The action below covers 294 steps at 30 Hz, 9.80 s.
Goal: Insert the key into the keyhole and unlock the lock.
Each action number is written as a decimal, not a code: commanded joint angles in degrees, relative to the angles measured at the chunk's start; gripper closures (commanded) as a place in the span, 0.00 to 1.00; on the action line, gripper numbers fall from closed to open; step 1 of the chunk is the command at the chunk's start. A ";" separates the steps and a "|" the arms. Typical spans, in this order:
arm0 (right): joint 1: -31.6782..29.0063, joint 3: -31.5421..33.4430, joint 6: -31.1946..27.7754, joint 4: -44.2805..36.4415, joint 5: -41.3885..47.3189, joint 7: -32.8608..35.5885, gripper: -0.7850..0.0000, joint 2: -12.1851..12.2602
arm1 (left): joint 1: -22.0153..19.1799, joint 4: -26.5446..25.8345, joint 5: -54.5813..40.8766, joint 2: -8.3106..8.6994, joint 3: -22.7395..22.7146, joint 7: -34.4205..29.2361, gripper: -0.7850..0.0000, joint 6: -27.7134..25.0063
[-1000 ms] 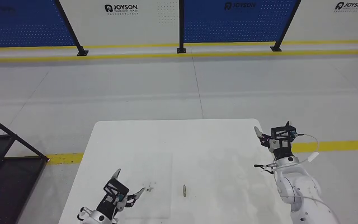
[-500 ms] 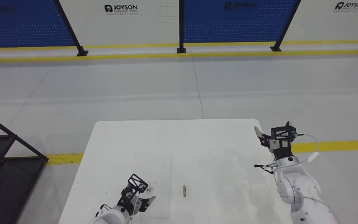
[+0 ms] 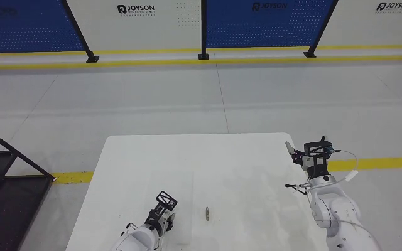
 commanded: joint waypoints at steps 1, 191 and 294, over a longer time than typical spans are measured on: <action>0.00 0.00 0.00 0.00 0.00 0.00 0.00 0.00 | 0.03 0.16 -0.07 0.01 0.09 0.27 0.45 -0.12; -1.96 -27.39 -40.05 3.07 33.26 -15.61 1.00 -2.21 | 2.32 10.69 -39.20 2.51 -5.55 75.35 1.00 -48.91; 5.50 -41.65 -47.95 13.25 25.51 -35.95 1.00 -8.55 | -5.51 13.68 -44.94 -3.77 9.63 77.97 0.95 -45.83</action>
